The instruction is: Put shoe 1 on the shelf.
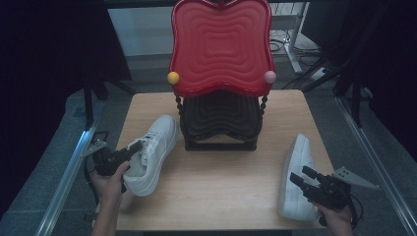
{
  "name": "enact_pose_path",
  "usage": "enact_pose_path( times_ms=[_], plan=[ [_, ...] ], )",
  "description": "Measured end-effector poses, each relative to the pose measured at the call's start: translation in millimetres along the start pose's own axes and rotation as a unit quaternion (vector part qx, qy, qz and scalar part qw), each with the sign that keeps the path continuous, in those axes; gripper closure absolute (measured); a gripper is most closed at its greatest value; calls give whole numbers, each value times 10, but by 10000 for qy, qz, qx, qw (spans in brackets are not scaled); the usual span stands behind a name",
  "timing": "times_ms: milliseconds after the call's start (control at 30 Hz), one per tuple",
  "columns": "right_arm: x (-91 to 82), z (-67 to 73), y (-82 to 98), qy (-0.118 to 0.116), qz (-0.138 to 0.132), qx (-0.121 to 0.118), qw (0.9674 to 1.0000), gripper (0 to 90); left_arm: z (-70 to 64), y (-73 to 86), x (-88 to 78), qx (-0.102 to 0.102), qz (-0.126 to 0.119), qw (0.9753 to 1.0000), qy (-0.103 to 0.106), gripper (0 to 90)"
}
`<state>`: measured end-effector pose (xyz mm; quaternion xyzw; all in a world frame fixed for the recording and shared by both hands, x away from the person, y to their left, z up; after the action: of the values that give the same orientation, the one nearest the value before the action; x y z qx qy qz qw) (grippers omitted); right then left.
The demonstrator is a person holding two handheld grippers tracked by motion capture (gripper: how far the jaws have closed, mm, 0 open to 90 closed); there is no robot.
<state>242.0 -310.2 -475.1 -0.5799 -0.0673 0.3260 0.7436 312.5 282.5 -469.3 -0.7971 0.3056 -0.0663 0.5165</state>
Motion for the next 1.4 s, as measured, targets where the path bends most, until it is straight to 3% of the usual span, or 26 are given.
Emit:
enact_pose_path(
  times_ms=[367, 533, 700, 867, 1067, 1400],
  plan=[
    [-12, -3, -7, 39, -79, 22, 10000, 351, 26, -129, -178, -352, -486, 9982, 67, 811],
    [-11, -2, -7, 26, -78, 27, 10000, 351, -62, -209, -244, -206, -737, 9970, 96, 811],
    [-14, 13, -9, -6, -67, 3, 10000, 351, -128, -298, -299, -271, -928, 9951, 231, 813],
    [-25, 29, -25, -58, -131, -13, 9999, 351, -196, -413, -345, -188, -1088, 9936, 227, 812],
    [-28, 31, -28, -57, -141, -16, 9999, 351, -212, -553, -394, -427, -1355, 9888, 458, 813],
    [-30, 50, -39, -73, -142, -44, 9999, 351, -277, -795, -362, -405, -1615, 9854, 367, 812]
  ],
)
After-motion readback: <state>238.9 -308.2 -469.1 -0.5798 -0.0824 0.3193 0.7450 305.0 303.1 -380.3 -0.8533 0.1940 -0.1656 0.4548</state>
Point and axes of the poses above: each handheld gripper's, and its own axes: x roughly forward along the jaws, y roughly out of its underside, z roughly to its left, the point moved 3 cm from there along x, roughly forward along the jaws, and after that the axes turned 4 degrees about -z, right-handed, at the moved point
